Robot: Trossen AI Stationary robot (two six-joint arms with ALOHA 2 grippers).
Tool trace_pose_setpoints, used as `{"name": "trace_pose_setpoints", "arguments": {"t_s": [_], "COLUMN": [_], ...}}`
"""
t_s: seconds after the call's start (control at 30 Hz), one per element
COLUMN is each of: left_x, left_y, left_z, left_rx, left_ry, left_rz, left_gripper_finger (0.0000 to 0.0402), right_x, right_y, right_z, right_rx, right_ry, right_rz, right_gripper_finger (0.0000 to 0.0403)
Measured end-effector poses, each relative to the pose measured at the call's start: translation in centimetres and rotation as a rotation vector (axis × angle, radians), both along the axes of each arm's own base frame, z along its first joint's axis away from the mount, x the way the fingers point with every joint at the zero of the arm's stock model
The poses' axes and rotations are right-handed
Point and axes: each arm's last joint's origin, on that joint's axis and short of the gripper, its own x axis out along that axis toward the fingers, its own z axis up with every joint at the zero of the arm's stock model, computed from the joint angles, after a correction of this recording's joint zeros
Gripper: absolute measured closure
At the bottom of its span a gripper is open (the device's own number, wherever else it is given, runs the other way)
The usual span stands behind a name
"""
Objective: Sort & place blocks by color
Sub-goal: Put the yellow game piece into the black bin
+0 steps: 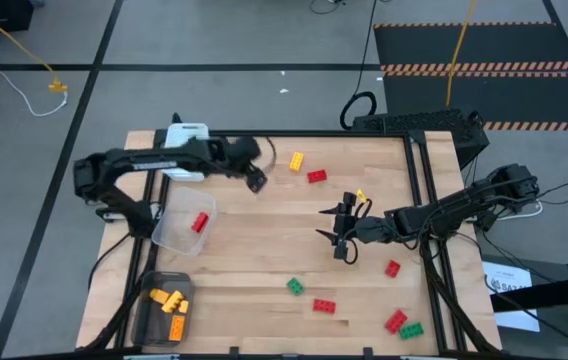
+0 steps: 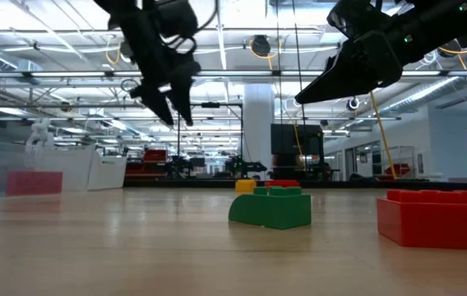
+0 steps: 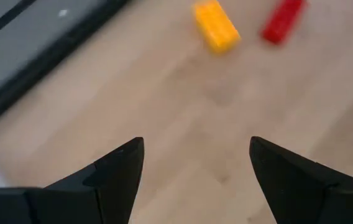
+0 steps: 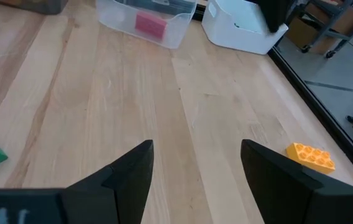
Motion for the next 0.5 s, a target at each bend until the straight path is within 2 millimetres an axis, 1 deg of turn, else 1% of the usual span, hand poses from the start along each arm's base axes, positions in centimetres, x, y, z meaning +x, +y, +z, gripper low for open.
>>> {"name": "trace_pose_setpoints", "arguments": {"t_s": [0.13,0.23,0.33,0.4,0.5], "left_x": [3.1,5.1,6.0,6.0,5.8], "left_y": [-1.7,-1.7,-0.9,-0.2,1.1], "left_z": [-1.8,-3.1,-4.5,-5.3,-5.8], "left_rx": [0.026,0.086,0.148,0.144,0.111], "left_ry": [-0.054,-0.121,-0.112,-0.093,-0.111], "left_rz": [-0.101,-0.085,-0.034,0.001,0.073], "left_gripper_finger": [0.0108,0.0108,0.0108,0.0108,0.0108], "right_x": [0.0,0.0,0.0,0.0,0.0], "right_y": [0.0,0.0,0.0,0.0,0.0], "right_z": [0.0,0.0,0.0,0.0,0.0], "right_rx": [0.0,-0.001,0.0,-0.003,-0.013], "right_ry": [-0.002,-0.002,-0.002,-0.001,0.005], "right_rz": [0.0,0.0,0.0,0.001,0.006], "right_gripper_finger": [0.0167,0.0167,0.0167,0.0167,0.0167]}}
